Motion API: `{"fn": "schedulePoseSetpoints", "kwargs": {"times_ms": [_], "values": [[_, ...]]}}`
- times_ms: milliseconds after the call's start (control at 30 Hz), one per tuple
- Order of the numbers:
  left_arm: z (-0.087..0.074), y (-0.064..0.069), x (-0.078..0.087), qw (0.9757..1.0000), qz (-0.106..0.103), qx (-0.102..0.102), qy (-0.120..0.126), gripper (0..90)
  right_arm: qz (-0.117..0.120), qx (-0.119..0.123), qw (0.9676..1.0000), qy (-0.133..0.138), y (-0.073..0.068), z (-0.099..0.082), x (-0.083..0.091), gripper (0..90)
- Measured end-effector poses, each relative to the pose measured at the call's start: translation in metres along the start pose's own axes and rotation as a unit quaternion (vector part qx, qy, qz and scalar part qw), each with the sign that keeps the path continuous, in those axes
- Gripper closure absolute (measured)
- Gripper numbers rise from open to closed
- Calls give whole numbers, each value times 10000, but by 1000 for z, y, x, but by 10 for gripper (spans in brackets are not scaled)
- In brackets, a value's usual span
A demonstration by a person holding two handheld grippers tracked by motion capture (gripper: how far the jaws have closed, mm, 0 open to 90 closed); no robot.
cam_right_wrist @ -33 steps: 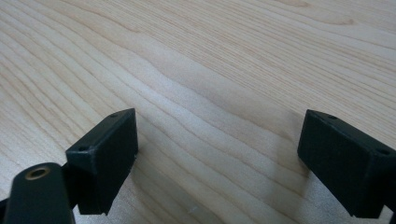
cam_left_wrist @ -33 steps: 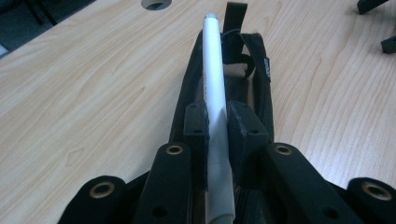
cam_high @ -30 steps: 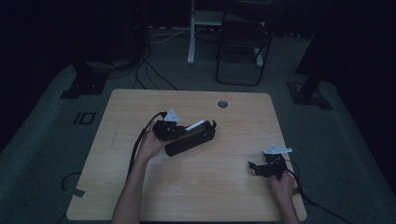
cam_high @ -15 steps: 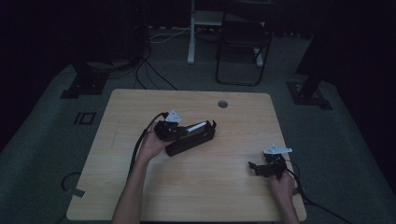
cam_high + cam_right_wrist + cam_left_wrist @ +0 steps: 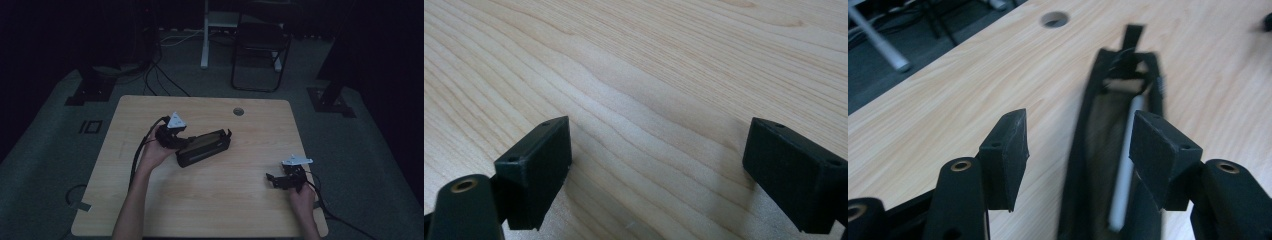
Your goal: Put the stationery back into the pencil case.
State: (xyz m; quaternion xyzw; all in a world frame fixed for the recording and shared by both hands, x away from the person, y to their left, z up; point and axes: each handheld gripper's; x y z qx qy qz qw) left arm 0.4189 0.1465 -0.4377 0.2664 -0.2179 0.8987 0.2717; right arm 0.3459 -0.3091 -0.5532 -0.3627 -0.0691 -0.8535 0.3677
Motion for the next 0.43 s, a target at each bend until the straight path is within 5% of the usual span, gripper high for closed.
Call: {"fn": "schedulePoseSetpoints", "kwargs": {"times_ms": [267, 433], "values": [[-31, -23, 4, 9984, 355, 345, -273, 413, 3, -9, 10000, 0, 0, 0, 0, 119], [-59, -39, 0, 9941, 607, 654, -610, 412, 4, -13, 10000, -1, 0, 0, 0, 119]]}}
Point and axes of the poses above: each handheld gripper's, and its own axes: x roughly backward along the jaws, z roughly out of its top, y roughly to its right, and after that the axes turned 12 degrees about z, right-handed
